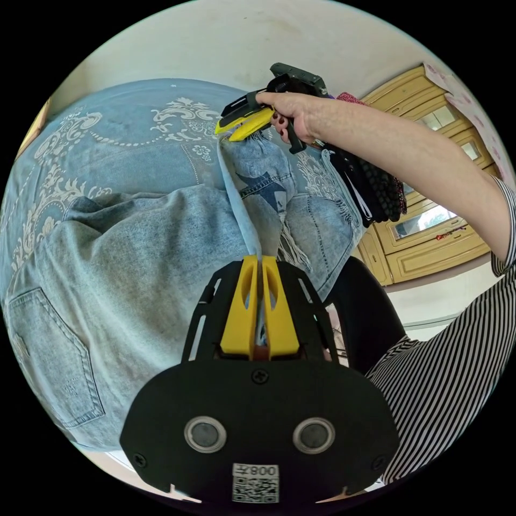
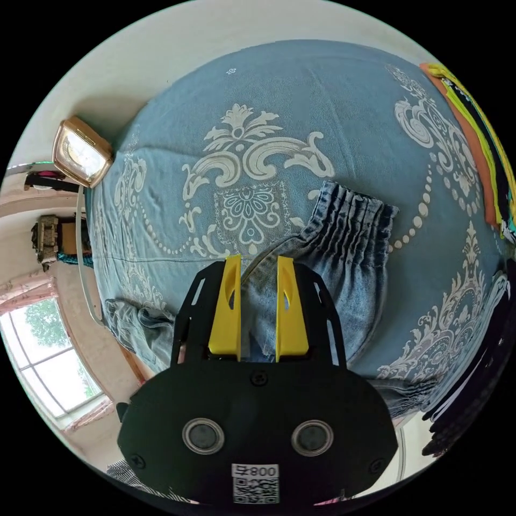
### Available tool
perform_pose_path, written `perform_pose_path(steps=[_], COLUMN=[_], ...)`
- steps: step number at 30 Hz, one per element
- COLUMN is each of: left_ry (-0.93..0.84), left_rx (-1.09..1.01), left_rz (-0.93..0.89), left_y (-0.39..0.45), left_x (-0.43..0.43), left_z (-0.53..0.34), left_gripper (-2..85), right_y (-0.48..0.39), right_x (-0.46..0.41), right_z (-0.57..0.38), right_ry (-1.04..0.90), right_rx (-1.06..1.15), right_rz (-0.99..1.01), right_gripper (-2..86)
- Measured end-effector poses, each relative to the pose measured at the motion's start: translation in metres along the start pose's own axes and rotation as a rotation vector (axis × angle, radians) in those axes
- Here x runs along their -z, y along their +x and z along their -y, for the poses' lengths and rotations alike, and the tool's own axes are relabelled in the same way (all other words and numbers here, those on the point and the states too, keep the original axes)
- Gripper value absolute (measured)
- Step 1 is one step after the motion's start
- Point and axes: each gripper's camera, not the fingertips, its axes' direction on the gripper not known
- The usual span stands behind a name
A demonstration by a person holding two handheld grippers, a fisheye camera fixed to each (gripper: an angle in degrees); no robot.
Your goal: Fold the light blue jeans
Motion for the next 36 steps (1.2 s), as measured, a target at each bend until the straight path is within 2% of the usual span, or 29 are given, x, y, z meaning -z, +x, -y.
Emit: perform_pose_path(steps=[3, 8, 12, 15, 18, 23, 27, 31, 36], left_ry=[-0.005, -0.005, -0.004, 0.016, 0.055, 0.072, 0.011, -0.098, -0.318], left_rx=[-0.019, -0.063, -0.072, -0.078, -0.103, -0.215, -0.314, -0.35, -0.37], left_rz=[0.005, 0.028, 0.041, 0.043, 0.041, 0.06, 0.098, 0.121, 0.239], left_y=[0.022, 0.063, 0.096, 0.121, 0.149, 0.208, 0.263, 0.303, 0.352], left_x=[0.008, 0.023, 0.04, 0.057, 0.079, 0.111, 0.124, 0.118, 0.095], left_z=[0.01, 0.024, 0.037, 0.044, 0.051, 0.062, 0.072, 0.081, 0.098], left_gripper=[1.0, 1.0, 1.0, 1.0, 1.0, 0.9, 1.0, 1.1, 2.0], right_y=[0.009, 0.003, 0.003, 0.018, 0.049, 0.141, 0.224, 0.316, 0.406], right_x=[-0.005, -0.017, -0.019, -0.004, 0.041, 0.148, 0.183, 0.161, 0.081], right_z=[-0.006, -0.02, -0.034, -0.052, -0.09, -0.221, -0.337, -0.457, -0.536], right_ry=[-0.013, -0.016, -0.025, -0.006, 0.095, 0.335, 0.458, 0.491, 0.366], right_rx=[-0.013, 0.001, 0.048, 0.078, 0.116, 0.151, 0.094, -0.046, -0.214], right_rz=[0.023, -0.134, -0.185, -0.123, 0.031, 0.274, 0.404, 0.415, 0.445], right_gripper=[9.2, 6.4, 3.3, 1.2, 0.6, 0.2, 0.2, 0.1, 0.1])
